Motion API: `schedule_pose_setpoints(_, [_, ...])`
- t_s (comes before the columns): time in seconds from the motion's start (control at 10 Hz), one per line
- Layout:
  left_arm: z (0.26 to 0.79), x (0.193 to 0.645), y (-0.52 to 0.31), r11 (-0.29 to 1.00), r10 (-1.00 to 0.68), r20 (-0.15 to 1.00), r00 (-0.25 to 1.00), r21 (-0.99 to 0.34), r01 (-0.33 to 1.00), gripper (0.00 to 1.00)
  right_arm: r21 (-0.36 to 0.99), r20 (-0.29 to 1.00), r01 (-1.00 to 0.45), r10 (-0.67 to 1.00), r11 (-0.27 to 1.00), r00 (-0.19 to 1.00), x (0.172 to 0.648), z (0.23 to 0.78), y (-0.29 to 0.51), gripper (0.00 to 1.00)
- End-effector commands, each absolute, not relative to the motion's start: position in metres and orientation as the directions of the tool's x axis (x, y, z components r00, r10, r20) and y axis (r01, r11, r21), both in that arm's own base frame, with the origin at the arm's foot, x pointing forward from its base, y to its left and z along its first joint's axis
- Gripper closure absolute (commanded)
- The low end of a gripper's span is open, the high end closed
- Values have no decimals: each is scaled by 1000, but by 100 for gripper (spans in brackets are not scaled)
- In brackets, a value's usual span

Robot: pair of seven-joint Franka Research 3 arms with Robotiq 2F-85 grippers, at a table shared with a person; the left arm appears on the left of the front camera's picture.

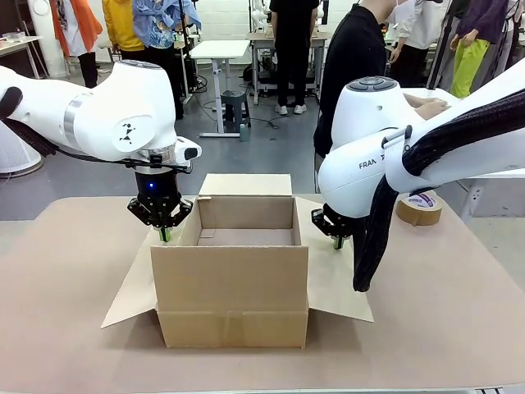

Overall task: Wrap the clocks to prevent damage.
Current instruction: Once the human has placed the objects inside and stepped back, release both hands from the side flaps of the Package Box.

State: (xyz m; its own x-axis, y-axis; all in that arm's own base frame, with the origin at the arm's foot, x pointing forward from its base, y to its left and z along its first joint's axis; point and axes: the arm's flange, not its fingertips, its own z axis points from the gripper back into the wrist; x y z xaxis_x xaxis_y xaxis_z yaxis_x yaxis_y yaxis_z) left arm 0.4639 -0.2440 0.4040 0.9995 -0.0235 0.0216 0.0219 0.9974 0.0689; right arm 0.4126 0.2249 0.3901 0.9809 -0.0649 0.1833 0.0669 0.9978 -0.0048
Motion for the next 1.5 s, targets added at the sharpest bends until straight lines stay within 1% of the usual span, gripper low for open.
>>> schedule_pose_setpoints(0.0, [403,464,-245,996,-15,31,999,88,12,100,-7,183,66,-64,998,981,412,389,225,99])
schedule_pose_setpoints(1.4, [403,464,-245,996,-15,31,999,88,12,100,-7,183,66,-64,998,981,412,389,225,99])
